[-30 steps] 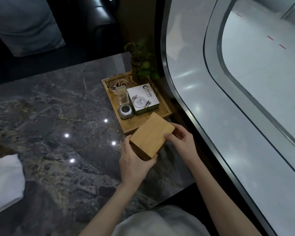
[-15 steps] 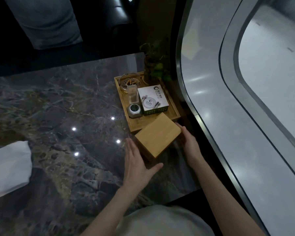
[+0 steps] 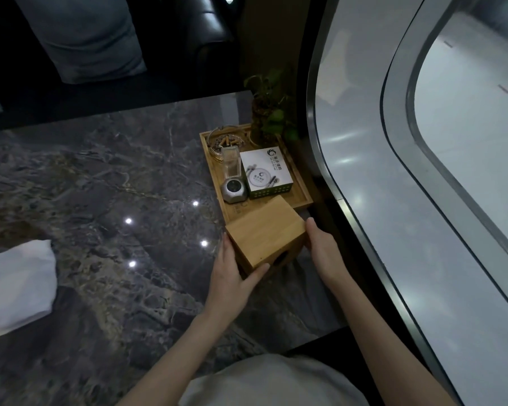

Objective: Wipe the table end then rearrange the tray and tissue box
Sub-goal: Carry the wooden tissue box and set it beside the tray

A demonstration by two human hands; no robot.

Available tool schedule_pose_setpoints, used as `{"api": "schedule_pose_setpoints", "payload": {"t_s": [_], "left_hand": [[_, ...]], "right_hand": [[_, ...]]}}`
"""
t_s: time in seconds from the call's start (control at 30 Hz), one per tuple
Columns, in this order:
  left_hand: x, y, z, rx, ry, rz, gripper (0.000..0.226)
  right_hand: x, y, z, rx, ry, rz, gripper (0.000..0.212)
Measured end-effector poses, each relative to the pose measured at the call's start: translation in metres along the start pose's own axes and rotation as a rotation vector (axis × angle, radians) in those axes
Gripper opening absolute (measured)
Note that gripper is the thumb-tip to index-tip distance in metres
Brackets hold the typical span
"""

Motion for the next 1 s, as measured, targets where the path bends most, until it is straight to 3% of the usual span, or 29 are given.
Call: {"api": "schedule_pose_setpoints", "payload": {"t_s": [0.13, 0.23, 0.57, 0.77, 1.0], "left_hand": [[0.003, 0.004, -0.003, 0.004, 0.032, 0.054, 0.09], [0.001, 0.005, -0.008, -0.026, 0.118, 0.142, 0.073], [-0.005, 0.008, -0.026, -0.09, 0.3, 0.285, 0.041], [-0.025, 0.0, -0.028, -0.134, 0.437, 0.313, 0.039], [-0.03, -0.007, -0.028, -0.145, 0.468, 0.295, 0.035]], "right_hand": [[-0.011, 0.002, 0.0, 0.006, -0.012, 0.057, 0.048], [-0.016, 0.003, -0.004, -0.004, -0.065, 0.072, 0.053], [-0.017, -0.003, -0.011, -0.147, -0.139, 0.042, 0.059], [-0.008, -0.008, -0.019, -0.138, -0.197, 0.039, 0.059], [0.002, -0.01, -0.024, -0.072, -0.272, 0.105, 0.064]]}}
Point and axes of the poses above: each hand's wrist, its own z-axis away from the middle knuckle, its own y-axis out of the back of the hand, x = y × z, the point moved 4 cm from there along -z, towards the middle knuckle, and after that the axes turned 15 degrees about -y, right-handed, at the moved point
